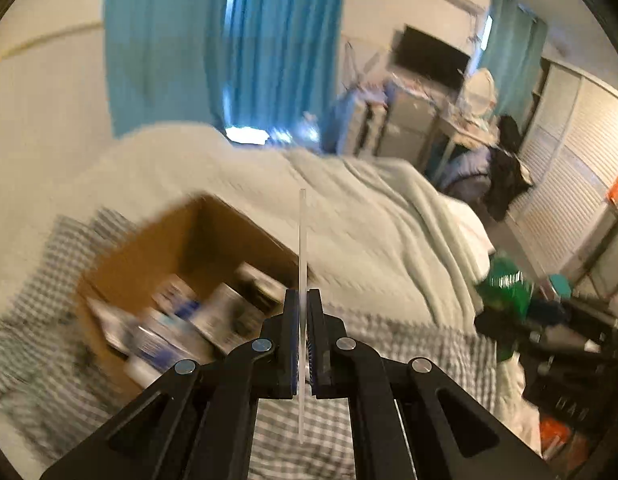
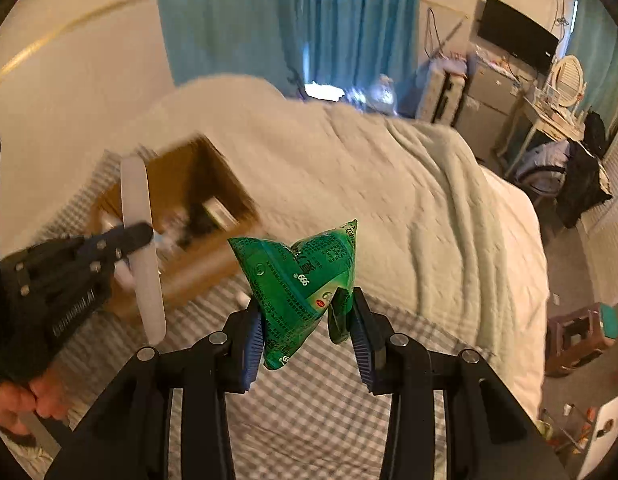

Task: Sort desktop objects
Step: 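Drop the green packet from the right gripper into the box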

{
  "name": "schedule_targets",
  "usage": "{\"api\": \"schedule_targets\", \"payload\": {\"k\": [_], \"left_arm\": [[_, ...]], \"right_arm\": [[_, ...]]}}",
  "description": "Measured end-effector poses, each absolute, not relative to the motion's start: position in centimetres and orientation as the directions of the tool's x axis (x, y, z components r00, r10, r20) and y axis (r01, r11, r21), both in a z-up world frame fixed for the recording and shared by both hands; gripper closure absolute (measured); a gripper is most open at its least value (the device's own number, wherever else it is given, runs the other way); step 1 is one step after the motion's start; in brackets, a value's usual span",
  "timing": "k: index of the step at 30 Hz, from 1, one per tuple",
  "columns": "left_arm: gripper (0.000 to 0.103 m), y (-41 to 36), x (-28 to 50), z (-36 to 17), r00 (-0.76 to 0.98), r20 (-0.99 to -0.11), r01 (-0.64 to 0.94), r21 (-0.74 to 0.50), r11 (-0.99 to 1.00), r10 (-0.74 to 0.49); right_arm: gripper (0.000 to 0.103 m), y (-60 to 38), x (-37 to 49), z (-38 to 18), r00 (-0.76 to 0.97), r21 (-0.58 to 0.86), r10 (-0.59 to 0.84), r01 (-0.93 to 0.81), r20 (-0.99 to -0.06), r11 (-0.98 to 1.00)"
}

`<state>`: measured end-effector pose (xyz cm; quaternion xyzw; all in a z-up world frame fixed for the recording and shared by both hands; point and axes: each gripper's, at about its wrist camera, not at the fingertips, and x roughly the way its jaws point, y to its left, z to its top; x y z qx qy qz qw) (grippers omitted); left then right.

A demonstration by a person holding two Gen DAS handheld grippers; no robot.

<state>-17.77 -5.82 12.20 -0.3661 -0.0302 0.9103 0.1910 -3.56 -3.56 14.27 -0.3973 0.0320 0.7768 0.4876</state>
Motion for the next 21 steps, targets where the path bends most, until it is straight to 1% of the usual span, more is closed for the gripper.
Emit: {"api": "schedule_targets", "payload": {"k": [3,6,8,11,13,15,18,19,20,21], "left_arm": [[0.100,-8.9,-19.2,14.0,-0.699,-0.639,-0.275,-0.173,-0.946,0.320],[0.100,-12.5,-20.9,13.9,-0.728,-0.630,-0.219,-0.159,-0.963,0.270],[0.100,-14.2,-22.2,12.3,-0.735,-0.633,-0.187,-0.157,-0.970,0.245],[0.100,-16.5,-24.0,9.4,-0.707,-0.659,-0.139,-0.225,-0.964,0.256],[0.100,-17.4,-25.3,7.6,-0.678,-0.696,-0.106,-0.225,-0.969,0.235],[0.100,-17.7,-26.5,6.5,-0.676,-0.700,-0.092,-0.229,-0.969,0.230],[0.100,-17.5,-27.8,5.3,-0.667,-0.700,-0.104,-0.253,-0.962,0.257],[0.099,-17.2,-27.9,4.8,-0.663,-0.705,-0.106,-0.245,-0.964,0.253],[0.095,-17.3,-27.9,4.7,-0.659,-0.711,-0.105,-0.235,-0.966,0.245],[0.084,-16.9,-28.1,4.5,-0.655,-0.722,-0.101,-0.211,-0.972,0.225]], "right_arm": [[0.065,-4.5,-7.3,14.3,-0.266,-0.301,0.723,-0.777,-0.637,-0.552],[0.065,-4.4,-11.2,13.9,-0.332,-0.240,0.694,-0.771,-0.639,-0.590],[0.065,-3.8,-13.4,12.8,-0.359,-0.200,0.668,-0.768,-0.652,-0.608],[0.065,-2.4,-16.0,10.4,-0.351,-0.197,0.640,-0.756,-0.684,-0.624],[0.065,-0.9,-17.8,8.6,-0.344,-0.191,0.620,-0.750,-0.705,-0.633],[0.065,0.2,-18.7,7.5,-0.338,-0.178,0.605,-0.754,-0.721,-0.632],[0.059,2.0,-19.5,6.5,-0.359,-0.129,0.579,-0.761,-0.732,-0.635],[0.058,2.5,-19.5,6.4,-0.362,-0.116,0.578,-0.770,-0.731,-0.628],[0.055,2.8,-19.2,6.4,-0.363,-0.107,0.580,-0.777,-0.729,-0.621],[0.054,3.1,-19.0,6.5,-0.374,-0.092,0.580,-0.780,-0.724,-0.619]]}}
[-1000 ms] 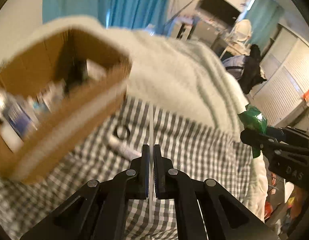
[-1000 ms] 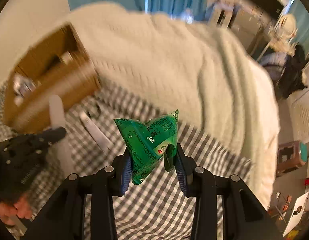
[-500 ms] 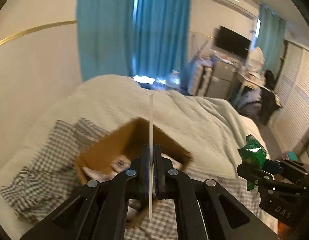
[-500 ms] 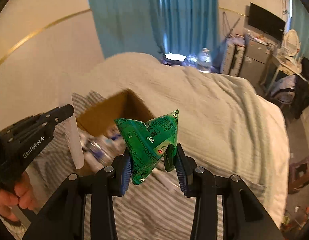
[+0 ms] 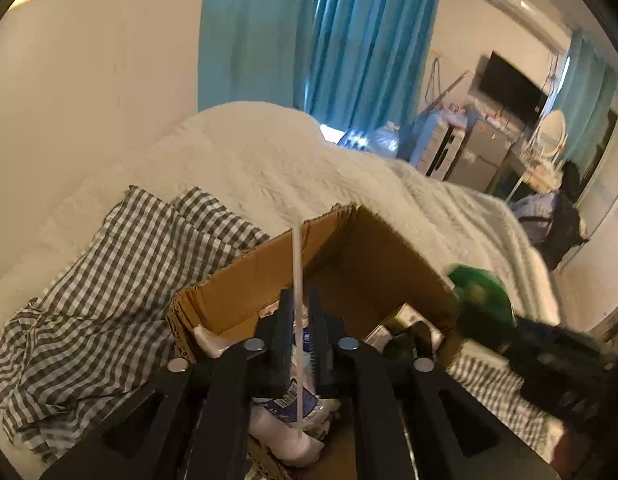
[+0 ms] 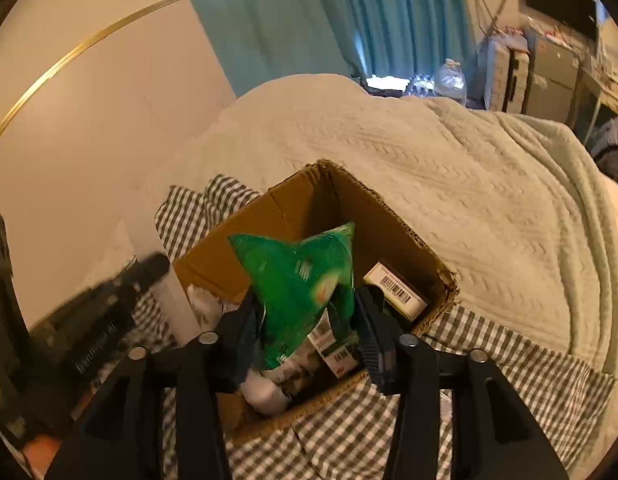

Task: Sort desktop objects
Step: 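Drop the green packet from the right gripper into the box, then grasp the white tube with the left gripper while the right grasps the black hair tie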

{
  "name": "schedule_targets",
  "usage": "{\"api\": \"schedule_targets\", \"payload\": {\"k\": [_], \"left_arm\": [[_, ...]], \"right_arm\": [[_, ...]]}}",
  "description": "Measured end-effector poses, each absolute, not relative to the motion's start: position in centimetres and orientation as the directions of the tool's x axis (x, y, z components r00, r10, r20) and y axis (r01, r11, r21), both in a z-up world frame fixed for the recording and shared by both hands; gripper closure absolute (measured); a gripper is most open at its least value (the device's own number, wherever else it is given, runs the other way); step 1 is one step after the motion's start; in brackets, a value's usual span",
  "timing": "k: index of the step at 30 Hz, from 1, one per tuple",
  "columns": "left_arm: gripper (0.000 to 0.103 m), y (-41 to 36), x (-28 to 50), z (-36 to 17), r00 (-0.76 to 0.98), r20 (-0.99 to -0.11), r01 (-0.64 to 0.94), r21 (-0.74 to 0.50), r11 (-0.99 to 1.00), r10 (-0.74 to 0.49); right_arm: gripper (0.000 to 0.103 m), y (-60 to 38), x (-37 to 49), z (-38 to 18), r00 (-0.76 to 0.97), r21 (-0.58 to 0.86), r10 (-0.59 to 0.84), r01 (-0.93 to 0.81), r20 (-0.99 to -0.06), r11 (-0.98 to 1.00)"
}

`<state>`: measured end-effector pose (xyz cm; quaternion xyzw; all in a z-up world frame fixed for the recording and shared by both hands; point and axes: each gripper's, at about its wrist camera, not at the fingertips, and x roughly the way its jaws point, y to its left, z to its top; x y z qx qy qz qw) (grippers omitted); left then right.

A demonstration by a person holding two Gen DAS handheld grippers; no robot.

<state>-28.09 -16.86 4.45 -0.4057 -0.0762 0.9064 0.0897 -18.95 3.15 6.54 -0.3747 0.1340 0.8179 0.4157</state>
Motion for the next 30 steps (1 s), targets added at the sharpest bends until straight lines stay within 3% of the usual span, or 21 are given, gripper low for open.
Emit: {"api": "schedule_targets", "payload": {"k": [1,2,3,4,14,19,22,30], "left_arm": [[0.060,-16.6,-28.0,4.4,-0.654,-0.725,-0.103,-0.198,-0.975,0.216],[0.044,-16.2,-27.9,4.4,-0.654,-0.731,-0.100,-0.173,-0.980,0.196],[0.021,-16.0,-27.6,4.6,-0.664,-0.727,-0.090,-0.151,-0.984,0.173],[0.013,-16.0,-27.0,4.7,-0.680,-0.718,-0.075,-0.133,-0.988,0.148],[0.013,-16.0,-22.1,7.3,-0.692,-0.711,-0.043,-0.131,-0.990,0.124],[0.013,-13.6,-18.9,9.7,-0.712,-0.684,-0.129,-0.097,-0.987,0.160],[0.006,-11.9,-16.9,10.6,-0.706,-0.677,-0.182,-0.113,-0.977,0.210],[0.004,-5.4,-13.2,6.6,-0.628,-0.735,-0.242,-0.129,-0.962,0.257]], "right_arm": [[0.051,3.3,-18.6,6.8,-0.384,-0.080,0.580,-0.782,-0.718,-0.618],[0.048,3.4,-18.4,7.1,-0.386,-0.081,0.588,-0.786,-0.711,-0.613],[0.045,3.4,-17.8,7.6,-0.385,-0.088,0.603,-0.790,-0.699,-0.607],[0.041,3.1,-17.5,8.0,-0.384,-0.092,0.610,-0.792,-0.694,-0.603],[0.039,-0.8,-9.7,12.7,-0.358,-0.151,0.686,-0.812,-0.633,-0.564],[0.039,-2.6,-5.2,13.8,-0.335,-0.190,0.709,-0.813,-0.621,-0.550],[0.039,-3.1,-2.5,13.9,-0.330,-0.204,0.710,-0.807,-0.622,-0.554],[0.039,-1.7,2.8,11.8,-0.272,-0.260,0.703,-0.794,-0.657,-0.550]]}}
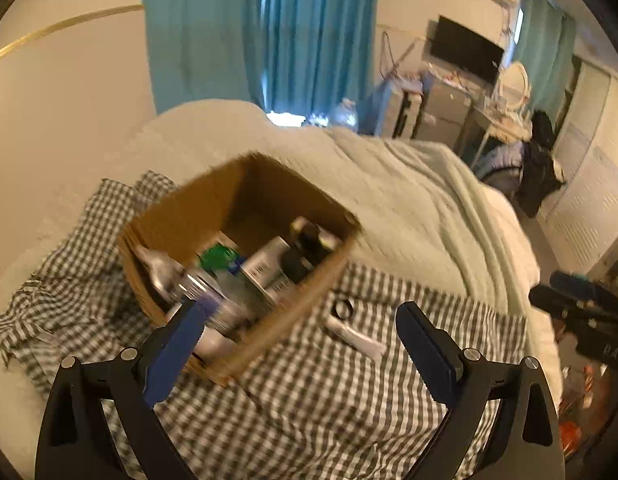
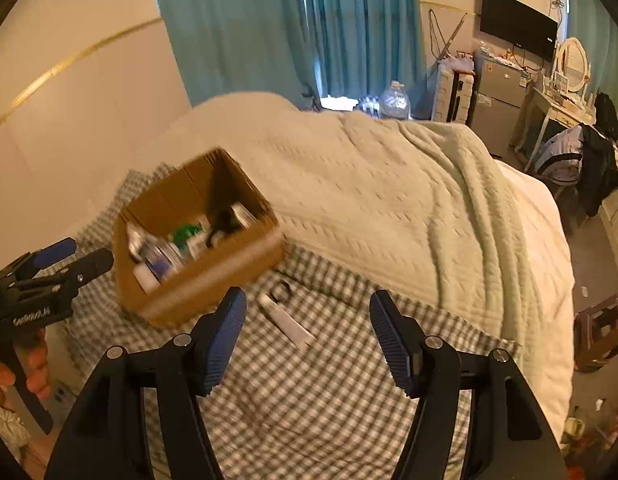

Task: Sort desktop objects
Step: 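Grasp the white tube with the left gripper while the right grasps the black hair tie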

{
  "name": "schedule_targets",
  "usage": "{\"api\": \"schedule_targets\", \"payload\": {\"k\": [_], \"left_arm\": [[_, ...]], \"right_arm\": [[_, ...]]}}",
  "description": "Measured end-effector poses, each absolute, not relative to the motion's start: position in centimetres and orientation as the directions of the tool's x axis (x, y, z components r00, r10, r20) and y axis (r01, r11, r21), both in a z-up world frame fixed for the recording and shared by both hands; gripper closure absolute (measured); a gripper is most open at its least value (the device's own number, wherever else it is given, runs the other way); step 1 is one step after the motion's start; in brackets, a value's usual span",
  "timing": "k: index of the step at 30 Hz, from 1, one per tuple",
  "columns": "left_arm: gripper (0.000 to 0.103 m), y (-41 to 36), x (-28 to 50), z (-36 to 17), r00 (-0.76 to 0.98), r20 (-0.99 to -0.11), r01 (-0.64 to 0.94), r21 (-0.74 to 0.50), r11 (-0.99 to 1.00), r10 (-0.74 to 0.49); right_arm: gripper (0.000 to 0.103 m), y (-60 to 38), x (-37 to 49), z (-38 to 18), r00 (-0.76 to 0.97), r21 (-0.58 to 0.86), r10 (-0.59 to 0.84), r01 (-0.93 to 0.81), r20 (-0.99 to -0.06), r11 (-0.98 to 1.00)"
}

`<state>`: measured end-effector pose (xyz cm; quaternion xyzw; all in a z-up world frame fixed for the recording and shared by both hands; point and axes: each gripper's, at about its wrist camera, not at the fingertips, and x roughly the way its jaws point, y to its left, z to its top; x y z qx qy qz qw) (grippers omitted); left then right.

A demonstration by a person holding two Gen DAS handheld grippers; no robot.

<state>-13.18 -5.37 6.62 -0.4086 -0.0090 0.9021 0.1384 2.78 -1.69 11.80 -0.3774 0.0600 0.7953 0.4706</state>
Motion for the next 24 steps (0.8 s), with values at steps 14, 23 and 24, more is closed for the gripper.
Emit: {"api": "schedule_targets", "payload": {"k": [14,23,24], "left_arm": [[0.016,3.2,-14.7,-11.5,-0.449,-0.882,-0.035,-0.144,-0.989,0.144],[0.027,6.6,-20.6,-17.4,-0.404,-0.898,0.015,-0.198,-0.980,0.175],[0.028,6.8,-20.9,-17.9,-0.396,-0.902,0.004,-0.187,-0.982,0.170]], "right_arm": [[0.039,5.6,7.2,6.2,-0.191,-0.239,0.683,-0.843,-0.705,-0.482],[0.039,11.9,7.4,-0.8,-0.203,-0.203,0.621,-0.830,-0.757,-0.519],[0.039,12.5,7.2,-1.4,-0.214,-0.190,0.610,-0.828,-0.763,-0.528]]}}
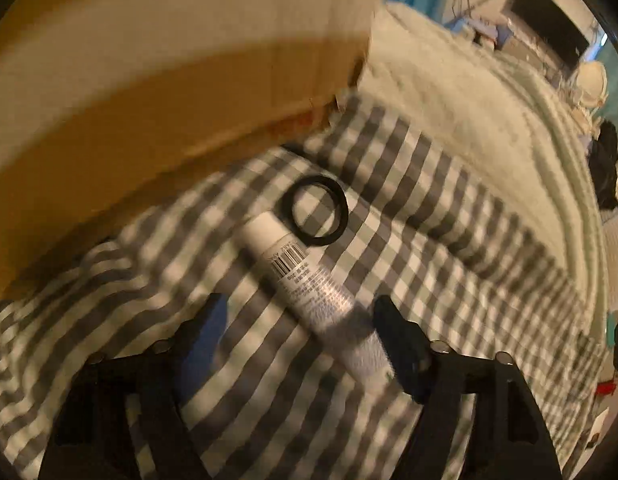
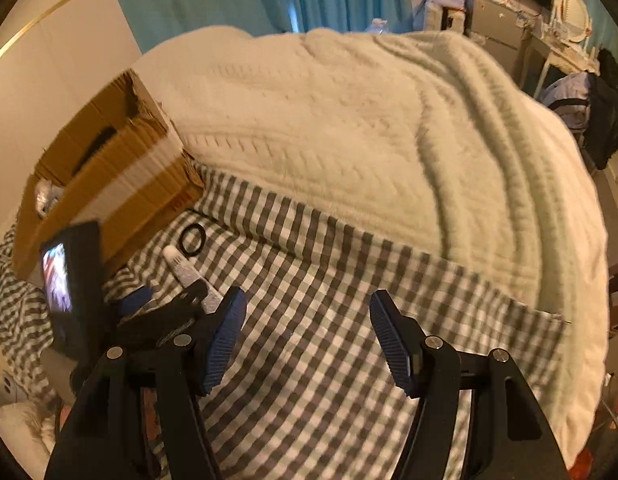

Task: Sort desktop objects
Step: 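Grasp the white tube with the left gripper while the right grasps the black hair tie, then drop the tube from the left gripper while the right drops the hair tie into the box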

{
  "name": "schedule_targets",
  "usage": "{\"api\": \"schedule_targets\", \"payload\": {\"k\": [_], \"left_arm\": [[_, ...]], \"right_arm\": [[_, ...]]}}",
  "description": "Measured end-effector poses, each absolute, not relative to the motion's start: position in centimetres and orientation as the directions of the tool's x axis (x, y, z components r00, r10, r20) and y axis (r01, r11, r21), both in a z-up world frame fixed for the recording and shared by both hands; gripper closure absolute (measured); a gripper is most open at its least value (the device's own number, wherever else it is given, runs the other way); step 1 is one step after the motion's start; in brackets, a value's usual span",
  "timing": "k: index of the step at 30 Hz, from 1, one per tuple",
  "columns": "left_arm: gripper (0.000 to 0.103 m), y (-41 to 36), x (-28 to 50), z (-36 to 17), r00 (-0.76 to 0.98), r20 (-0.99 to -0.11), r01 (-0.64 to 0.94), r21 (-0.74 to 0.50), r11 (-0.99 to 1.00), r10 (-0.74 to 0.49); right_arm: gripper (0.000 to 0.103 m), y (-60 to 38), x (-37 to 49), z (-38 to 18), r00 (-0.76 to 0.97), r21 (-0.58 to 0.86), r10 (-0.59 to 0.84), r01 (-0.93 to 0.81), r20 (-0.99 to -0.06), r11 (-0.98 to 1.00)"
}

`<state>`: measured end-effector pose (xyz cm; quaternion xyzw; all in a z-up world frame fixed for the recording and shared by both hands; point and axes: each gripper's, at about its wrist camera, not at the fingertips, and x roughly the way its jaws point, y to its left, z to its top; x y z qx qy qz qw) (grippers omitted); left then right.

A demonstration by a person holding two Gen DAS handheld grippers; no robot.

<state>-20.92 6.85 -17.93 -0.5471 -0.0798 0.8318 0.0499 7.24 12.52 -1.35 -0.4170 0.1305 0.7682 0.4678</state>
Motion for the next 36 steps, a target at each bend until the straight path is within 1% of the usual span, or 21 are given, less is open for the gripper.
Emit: {"api": "schedule_targets", "payload": {"k": [2,3,4,5,7,8,10,13,16,18,19,20,21,22,24,26,28,29,32,34,36], "left_arm": [[0.042,6.9,-21.1,-18.0,-0.429,-0.890,-0.015,-0.164,-0.986,0.154],[0.060,6.7,-21.0,-17.8,-0.444,-0.883,-0.020,-0.162,-0.987,0.154],[0.071,6.3,-20.8,-17.7,-0.450,-0.878,-0.020,-0.172,-0.985,0.163],[0.077,5.6,-20.7,-17.5,-0.451,-0.874,-0.007,-0.199,-0.980,0.181],[0.082,3.9,-20.1,-17.3,-0.454,-0.866,0.046,-0.259,-0.965,0.211],[0.083,3.0,-19.6,-17.2,-0.463,-0.862,0.076,-0.272,-0.959,0.207],[0.085,1.7,-18.5,-16.6,-0.490,-0.855,0.102,-0.249,-0.963,0.169],[0.085,0.5,-17.5,-15.8,-0.539,-0.837,0.110,-0.177,-0.978,0.091],[0.085,-0.8,-18.3,-15.9,-0.537,-0.838,0.108,-0.174,-0.979,0.090],[0.085,-1.6,-18.4,-16.1,-0.527,-0.841,0.112,-0.212,-0.971,0.123],[0.085,-1.8,-18.3,-16.2,-0.520,-0.846,0.113,-0.204,-0.972,0.117],[0.085,-2.0,-18.3,-16.3,-0.512,-0.850,0.105,-0.209,-0.972,0.127],[0.085,-2.2,-18.3,-16.4,-0.502,-0.854,0.098,-0.215,-0.972,0.138],[0.085,-2.5,-18.2,-16.3,-0.500,-0.855,0.104,-0.217,-0.971,0.138],[0.085,-3.0,-17.9,-16.1,-0.496,-0.853,0.099,-0.239,-0.966,0.160],[0.085,-3.0,-17.5,-15.7,-0.489,-0.850,0.069,-0.260,-0.963,0.194],[0.085,-3.1,-16.8,-15.0,-0.488,-0.835,0.050,-0.317,-0.947,0.254],[0.085,-3.0,-16.3,-14.3,-0.496,-0.818,0.037,-0.354,-0.935,0.290],[0.085,-2.6,-14.9,-11.5,-0.522,-0.773,-0.018,-0.412,-0.911,0.360],[0.085,-3.1,-13.8,-9.1,-0.539,-0.738,-0.045,-0.456,-0.889,0.406],[0.085,-4.4,-12.9,-5.5,-0.567,-0.686,-0.058,-0.518,-0.854,0.455]], "right_arm": [[0.039,13.6,6.7,-2.2,-0.240,-0.169,0.590,-0.816,-0.771,-0.552],[0.039,14.0,6.2,-2.6,-0.250,-0.168,0.584,-0.806,-0.772,-0.567],[0.039,14.4,5.4,-3.0,-0.263,-0.174,0.577,-0.787,-0.773,-0.592],[0.039,14.7,4.7,-3.3,-0.275,-0.178,0.569,-0.769,-0.775,-0.614],[0.039,15.2,2.7,-4.0,-0.302,-0.192,0.554,-0.724,-0.776,-0.663],[0.039,15.3,2.1,-4.2,-0.313,-0.190,0.546,-0.711,-0.777,-0.677],[0.039,15.8,0.1,-5.1,-0.351,-0.157,0.511,-0.685,-0.784,-0.711],[0.039,16.4,-2.3,-6.8,-0.399,-0.088,0.453,-0.665,-0.797,-0.741],[0.040,17.0,-4.2,-8.7,-0.392,-0.075,0.425,-0.658,-0.816,-0.750],[0.051,17.6,-4.9,-9.9,-0.374,-0.071,0.409,-0.660,-0.832,-0.748],[0.063,18.2,-5.4,-10.8,-0.352,-0.074,0.395,-0.659,-0.849,-0.748],[0.081,18.5,-5.8,-11.5,-0.317,-0.096,0.393,-0.661,-0.863,-0.744],[0.088,18.8,-6.1,-12.1,-0.265,-0.150,0.424,-0.671,-0.866,-0.726],[0.097,18.8,-6.0,-12.0,-0.258,-0.154,0.433,-0.683,-0.863,-0.714],[0.099,18.3,-5.6,-11.4,-0.270,-0.133,0.436,-0.704,-0.858,-0.698],[0.100,17.1,-5.0,-10.1,-0.272,-0.140,0.449,-0.707,-0.851,-0.694],[0.100,15.4,-4.2,-8.0,-0.287,-0.158,0.477,-0.700,-0.831,-0.697],[0.100,14.7,-3.6,-6.9,-0.305,-0.142,0.479,-0.706,-0.823,-0.694],[0.100,11.6,-1.7,-2.4,-0.344,-0.127,0.519,-0.728,-0.783,-0.674],[0.100,9.1,-1.2,0.5,-0.351,-0.155,0.555,-0.726,-0.754,-0.670],[0.100,6.7,-1.1,3.4,-0.367,-0.175,0.583,-0.720,-0.725,-0.671]]}}
